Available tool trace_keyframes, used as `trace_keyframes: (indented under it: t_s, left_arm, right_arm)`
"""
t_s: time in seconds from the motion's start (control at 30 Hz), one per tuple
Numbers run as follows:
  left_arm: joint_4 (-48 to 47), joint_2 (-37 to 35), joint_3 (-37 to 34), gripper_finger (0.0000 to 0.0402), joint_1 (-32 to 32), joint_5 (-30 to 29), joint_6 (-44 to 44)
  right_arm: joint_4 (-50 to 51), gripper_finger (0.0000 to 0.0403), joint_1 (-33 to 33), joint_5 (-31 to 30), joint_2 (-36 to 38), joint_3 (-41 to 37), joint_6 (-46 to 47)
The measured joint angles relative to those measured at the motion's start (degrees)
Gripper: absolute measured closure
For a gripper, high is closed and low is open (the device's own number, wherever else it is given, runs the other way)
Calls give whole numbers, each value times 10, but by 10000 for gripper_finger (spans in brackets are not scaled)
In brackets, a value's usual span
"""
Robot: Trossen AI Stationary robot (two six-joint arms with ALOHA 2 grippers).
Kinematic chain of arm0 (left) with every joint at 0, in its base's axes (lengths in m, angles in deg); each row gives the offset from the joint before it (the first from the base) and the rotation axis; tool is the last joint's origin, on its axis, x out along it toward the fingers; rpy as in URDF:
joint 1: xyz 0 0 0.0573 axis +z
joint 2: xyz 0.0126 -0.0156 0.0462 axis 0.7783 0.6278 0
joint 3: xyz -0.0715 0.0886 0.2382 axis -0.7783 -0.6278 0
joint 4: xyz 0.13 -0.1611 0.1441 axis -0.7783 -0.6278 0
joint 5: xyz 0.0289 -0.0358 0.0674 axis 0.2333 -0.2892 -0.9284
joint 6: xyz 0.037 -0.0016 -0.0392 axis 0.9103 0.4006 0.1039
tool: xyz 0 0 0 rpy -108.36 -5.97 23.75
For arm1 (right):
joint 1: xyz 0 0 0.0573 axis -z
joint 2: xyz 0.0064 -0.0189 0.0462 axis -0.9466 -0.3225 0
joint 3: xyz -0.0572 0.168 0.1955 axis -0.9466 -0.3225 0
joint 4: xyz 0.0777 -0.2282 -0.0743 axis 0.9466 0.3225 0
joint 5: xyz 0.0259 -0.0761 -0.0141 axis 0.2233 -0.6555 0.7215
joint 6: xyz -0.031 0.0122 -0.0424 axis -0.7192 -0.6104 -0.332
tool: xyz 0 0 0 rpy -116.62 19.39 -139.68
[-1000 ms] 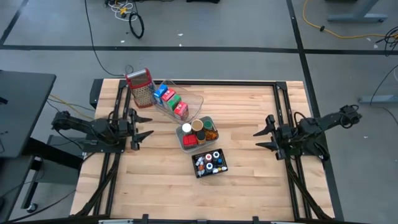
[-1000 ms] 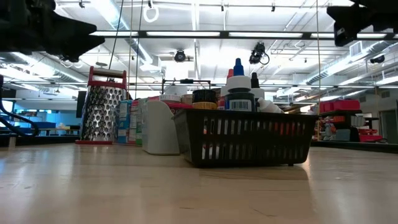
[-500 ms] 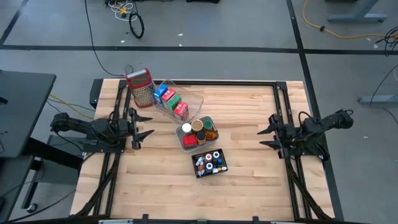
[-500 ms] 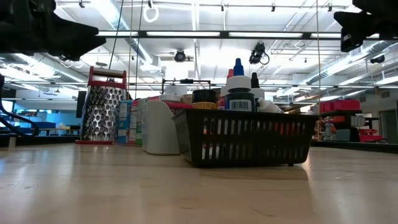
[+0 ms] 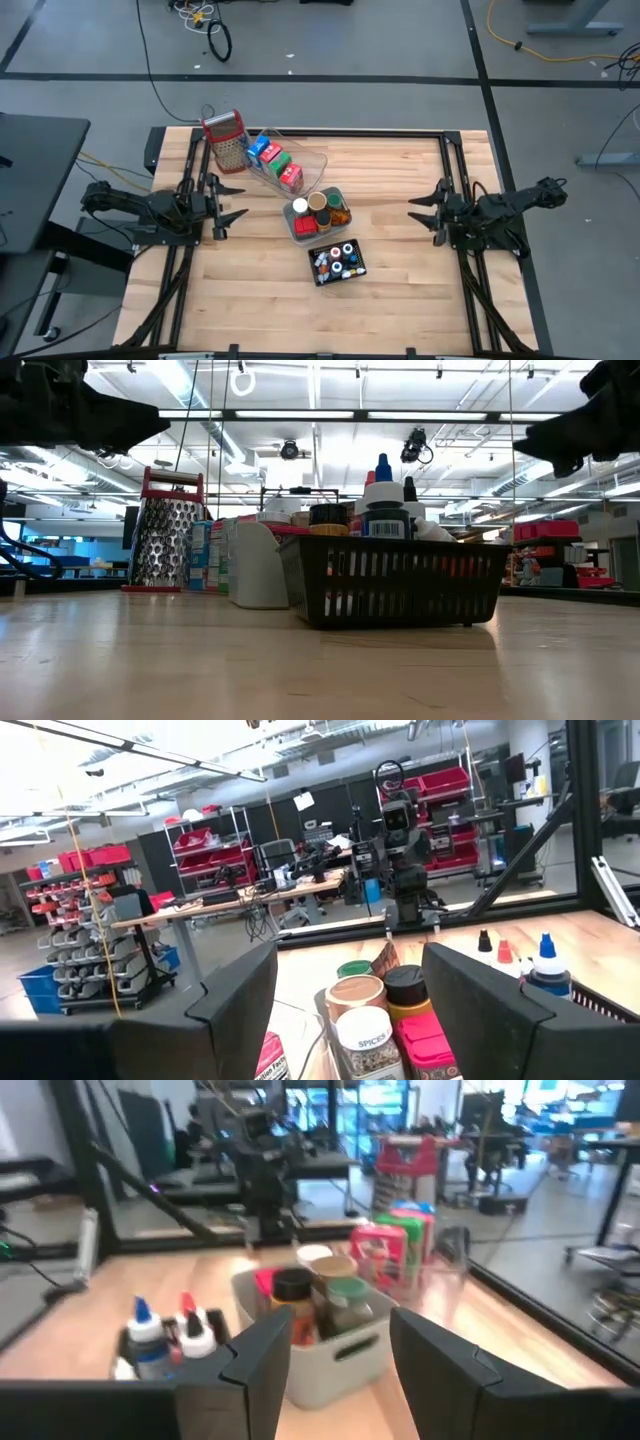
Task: Pick & Place Kitchen Items
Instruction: Return to Home Position
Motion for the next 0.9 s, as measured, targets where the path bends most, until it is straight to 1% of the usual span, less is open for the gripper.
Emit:
trace_keyframes:
  t_s: [0.27, 0.43, 0.9]
  left_arm:
    - [0, 0, 0, 144, 0, 0, 0]
    - [0, 0, 0, 144, 0, 0, 0]
    - [0, 0, 0, 144, 0, 0, 1]
  right_arm:
    - [-6, 223, 0, 62, 0, -28, 2]
    - [-15, 223, 0, 97, -4, -27, 2]
    - [-15, 223, 0, 96, -4, -27, 2]
